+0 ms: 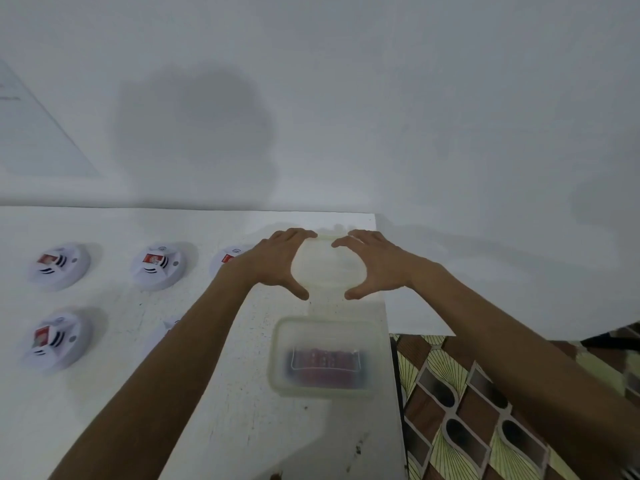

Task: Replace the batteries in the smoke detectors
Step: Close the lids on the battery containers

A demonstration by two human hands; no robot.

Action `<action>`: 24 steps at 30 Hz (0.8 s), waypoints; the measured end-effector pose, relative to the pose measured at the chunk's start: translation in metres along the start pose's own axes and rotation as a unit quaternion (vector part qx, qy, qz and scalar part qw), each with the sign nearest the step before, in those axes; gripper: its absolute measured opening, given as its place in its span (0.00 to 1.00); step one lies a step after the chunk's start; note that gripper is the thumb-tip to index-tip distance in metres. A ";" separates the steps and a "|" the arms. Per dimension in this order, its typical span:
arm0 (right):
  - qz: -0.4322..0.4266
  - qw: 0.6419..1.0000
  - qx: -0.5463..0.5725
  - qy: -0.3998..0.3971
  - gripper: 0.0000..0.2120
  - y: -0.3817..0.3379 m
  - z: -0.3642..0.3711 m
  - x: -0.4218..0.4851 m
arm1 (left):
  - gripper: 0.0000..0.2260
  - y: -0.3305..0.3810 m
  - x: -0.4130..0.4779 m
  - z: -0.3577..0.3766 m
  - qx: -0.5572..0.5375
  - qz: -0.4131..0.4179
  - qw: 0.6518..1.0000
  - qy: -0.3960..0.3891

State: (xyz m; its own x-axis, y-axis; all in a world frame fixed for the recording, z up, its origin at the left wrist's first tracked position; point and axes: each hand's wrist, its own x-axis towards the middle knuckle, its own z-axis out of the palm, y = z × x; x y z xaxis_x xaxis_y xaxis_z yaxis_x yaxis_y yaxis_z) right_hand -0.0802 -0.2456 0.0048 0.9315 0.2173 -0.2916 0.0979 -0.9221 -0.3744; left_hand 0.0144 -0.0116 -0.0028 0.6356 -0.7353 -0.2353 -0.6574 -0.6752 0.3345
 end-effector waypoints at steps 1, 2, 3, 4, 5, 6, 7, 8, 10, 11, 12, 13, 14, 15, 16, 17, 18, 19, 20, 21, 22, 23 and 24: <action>-0.003 1.000 -0.002 0.007 0.47 0.000 0.001 0.001 | 0.52 0.000 0.001 0.001 0.003 0.003 1.000 0.004; -0.005 1.000 -0.006 0.014 0.47 0.000 0.003 0.001 | 0.51 0.001 0.002 0.002 0.005 0.006 1.000 0.009; -0.008 1.000 -0.013 0.020 0.47 -0.001 0.004 0.002 | 0.50 0.002 0.003 0.003 0.009 0.008 1.000 0.014; -0.010 0.999 -0.022 0.026 0.47 -0.002 0.005 0.004 | 0.50 0.002 0.004 0.004 0.015 0.010 1.000 0.019; -0.011 0.999 -0.034 0.031 0.47 -0.003 0.005 0.005 | 0.50 0.003 0.004 0.005 0.025 0.012 0.999 0.026; -0.013 0.998 -0.048 0.035 0.47 -0.004 0.006 0.007 | 0.49 0.003 0.005 0.007 0.035 0.015 0.999 0.032; -0.014 0.997 -0.061 0.038 0.47 -0.006 0.006 0.008 | 0.49 0.003 0.006 0.007 0.043 0.016 0.998 0.034; -0.016 0.997 -0.071 0.041 0.48 -0.006 0.007 0.009 | 0.49 0.003 0.007 0.008 0.046 0.017 0.998 0.034; -0.013 0.996 -0.073 0.040 0.48 -0.006 0.007 0.010 | 0.49 0.002 0.007 0.009 0.044 0.016 0.998 0.032; -0.010 0.997 -0.071 0.037 0.48 -0.006 0.007 0.009 | 0.49 0.002 0.006 0.009 0.042 0.014 0.999 0.032; -0.011 0.997 -0.069 0.038 0.47 -0.005 0.008 0.009 | 0.49 0.002 0.006 0.009 0.040 0.011 0.999 0.033; -0.009 0.997 -0.065 0.038 0.47 -0.006 0.008 0.008 | 0.49 0.003 0.005 0.009 0.037 0.006 0.999 0.031; -0.009 0.997 -0.059 0.041 0.47 -0.005 0.009 0.008 | 0.49 0.003 0.005 0.009 0.033 0.004 0.999 0.029; -0.005 0.998 -0.053 0.039 0.47 -0.005 0.009 0.007 | 0.49 0.004 0.003 0.008 0.029 0.002 0.999 0.026; -0.004 0.998 -0.047 0.040 0.47 -0.005 0.010 0.006 | 0.49 0.004 0.002 0.009 0.024 0.000 0.999 0.024; 0.001 0.998 -0.045 0.037 0.46 -0.005 0.011 0.005 | 0.49 0.005 0.000 0.009 0.020 -0.001 1.000 0.023; 0.001 0.998 -0.044 0.034 0.47 -0.005 0.013 0.005 | 0.49 0.006 -0.002 0.010 0.018 0.000 1.000 0.023; 0.006 0.998 -0.048 0.030 0.47 -0.006 0.014 0.003 | 0.50 0.008 -0.005 0.011 0.021 -0.001 1.000 0.024; 0.009 0.998 -0.051 0.028 0.47 -0.006 0.015 0.003 | 0.50 0.008 -0.007 0.012 0.025 -0.003 0.999 0.024; 0.018 0.998 -0.052 0.023 0.47 -0.008 0.014 0.000 | 0.50 0.010 -0.010 0.012 0.029 -0.008 0.999 0.026; 0.024 0.998 -0.050 0.021 0.47 -0.008 0.013 -0.001 | 0.50 0.011 -0.012 0.012 0.033 -0.012 0.999 0.027; 0.029 0.998 -0.050 0.016 0.47 -0.010 0.011 -0.004 | 0.50 0.012 -0.015 0.012 0.039 -0.015 0.999 0.025; 0.031 0.998 -0.049 0.014 0.48 -0.011 0.011 -0.007 | 0.50 0.013 -0.017 0.012 0.040 -0.017 0.999 0.024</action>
State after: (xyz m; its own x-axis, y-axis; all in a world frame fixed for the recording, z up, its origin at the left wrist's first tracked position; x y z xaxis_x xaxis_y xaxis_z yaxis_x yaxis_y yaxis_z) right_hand -0.0913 -0.2333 0.0012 0.9463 0.1516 -0.2855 0.0731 -0.9607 -0.2679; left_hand -0.0102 -0.0082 -0.0058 0.6759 -0.7095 -0.1997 -0.6643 -0.7037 0.2519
